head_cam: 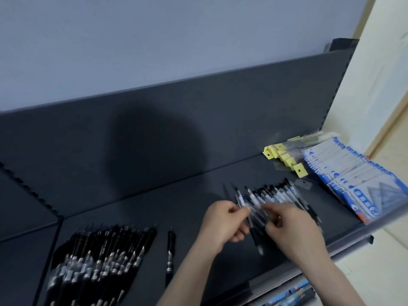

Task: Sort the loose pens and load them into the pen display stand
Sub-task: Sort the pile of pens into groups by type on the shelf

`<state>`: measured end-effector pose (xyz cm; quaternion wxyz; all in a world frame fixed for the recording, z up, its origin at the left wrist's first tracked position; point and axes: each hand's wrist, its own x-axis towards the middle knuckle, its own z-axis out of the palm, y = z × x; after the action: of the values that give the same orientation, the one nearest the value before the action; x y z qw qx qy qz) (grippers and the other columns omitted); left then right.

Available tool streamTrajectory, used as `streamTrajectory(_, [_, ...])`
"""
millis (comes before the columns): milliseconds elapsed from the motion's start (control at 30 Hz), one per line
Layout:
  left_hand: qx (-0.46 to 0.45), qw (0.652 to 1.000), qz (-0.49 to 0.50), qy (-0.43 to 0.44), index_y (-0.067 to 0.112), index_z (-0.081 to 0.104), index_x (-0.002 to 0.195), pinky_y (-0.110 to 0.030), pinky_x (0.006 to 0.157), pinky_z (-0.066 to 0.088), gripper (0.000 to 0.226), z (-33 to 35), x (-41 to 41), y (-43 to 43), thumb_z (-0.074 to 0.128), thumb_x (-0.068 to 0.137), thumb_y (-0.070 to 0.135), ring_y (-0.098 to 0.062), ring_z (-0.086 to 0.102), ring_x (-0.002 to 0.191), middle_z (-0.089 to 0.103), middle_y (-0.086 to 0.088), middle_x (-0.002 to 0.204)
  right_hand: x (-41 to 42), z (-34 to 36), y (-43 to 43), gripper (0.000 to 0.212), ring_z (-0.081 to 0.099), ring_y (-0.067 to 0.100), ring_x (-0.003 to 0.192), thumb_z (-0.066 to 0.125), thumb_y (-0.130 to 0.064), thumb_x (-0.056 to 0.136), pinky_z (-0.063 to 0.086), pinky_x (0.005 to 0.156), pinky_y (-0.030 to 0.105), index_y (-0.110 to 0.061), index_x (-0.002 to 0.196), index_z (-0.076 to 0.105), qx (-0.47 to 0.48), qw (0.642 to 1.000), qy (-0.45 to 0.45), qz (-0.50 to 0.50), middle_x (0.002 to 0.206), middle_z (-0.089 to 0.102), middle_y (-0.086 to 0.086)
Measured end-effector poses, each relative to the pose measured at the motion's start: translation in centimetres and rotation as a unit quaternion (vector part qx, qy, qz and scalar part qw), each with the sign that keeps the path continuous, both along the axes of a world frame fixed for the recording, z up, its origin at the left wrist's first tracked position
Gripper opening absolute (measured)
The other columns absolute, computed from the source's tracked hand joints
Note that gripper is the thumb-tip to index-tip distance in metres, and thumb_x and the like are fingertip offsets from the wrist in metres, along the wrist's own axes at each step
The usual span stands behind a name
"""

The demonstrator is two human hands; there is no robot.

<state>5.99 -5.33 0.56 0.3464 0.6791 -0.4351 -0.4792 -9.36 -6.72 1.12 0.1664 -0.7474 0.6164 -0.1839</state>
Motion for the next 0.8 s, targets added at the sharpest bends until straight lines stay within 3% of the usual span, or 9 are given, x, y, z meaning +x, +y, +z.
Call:
streamTrajectory(200, [0.011,1.000,-0.002,0.025,0.013,0.057,0.077,-0.023,0.041,0.045,0.028,-0.4,-3.4,-2.0,0.062,0.091,0.037,-0.014,0.056,0.042,0.068,-0.004,0.059,-3.0,0.5,-1.8,0.041,0.062,0.019,0.098,0.053,-0.018,0.081,0.051,0.070,0.031,-0.036,0.117,0.062,-0.030,0.995,0.072,-0.056,0.108,0.064,-0.006])
streamTrajectory(533, [0.015,1.000,0.000,-0.002,0.013,0.060,0.088,-0.024,0.047,0.048,0.019,-0.5,-4.1,-1.8,0.063,0.091,0.032,-0.013,0.060,0.048,0.069,-0.004,0.065,-4.1,0.8,-1.1,0.031,0.061,0.015,0.090,0.053,-0.021,0.085,0.051,0.065,0.030,-0.032,0.112,0.063,-0.023,0.996,0.069,-0.053,0.097,0.061,-0.007])
streamTrajectory(600, [-0.007,0.999,0.001,-0.049,0.016,0.061,0.087,-0.026,0.051,0.052,0.017,-0.2,-3.6,-1.2,0.064,0.089,0.033,-0.012,0.062,0.052,0.070,-0.001,0.068,-3.9,1.0,-0.8,0.032,0.061,0.016,0.091,0.054,-0.021,0.085,0.052,0.067,0.031,-0.032,0.114,0.063,-0.029,0.997,0.054,-0.048,0.099,0.061,-0.008])
streamTrajectory(733, [-0.101,0.950,-0.009,-0.295,0.028,0.062,0.086,-0.028,0.070,0.052,0.012,0.5,-1.3,1.3,0.064,0.083,0.040,-0.007,0.063,0.077,0.068,0.010,0.079,-2.1,1.1,0.7,0.037,0.062,0.017,0.095,0.056,-0.022,0.084,0.051,0.071,0.031,-0.033,0.119,0.062,-0.035,0.999,0.027,-0.005,0.105,0.064,-0.007])
streamTrajectory(800, [-0.124,0.939,0.017,-0.320,0.028,0.062,0.085,-0.026,0.070,0.050,0.011,0.9,0.4,3.2,0.066,0.082,0.038,-0.005,0.060,0.077,0.065,0.012,0.077,-0.6,0.8,1.8,0.037,0.063,0.018,0.097,0.059,-0.022,0.083,0.051,0.074,0.032,-0.032,0.118,0.063,-0.035,0.999,0.012,0.022,0.108,0.065,-0.006])
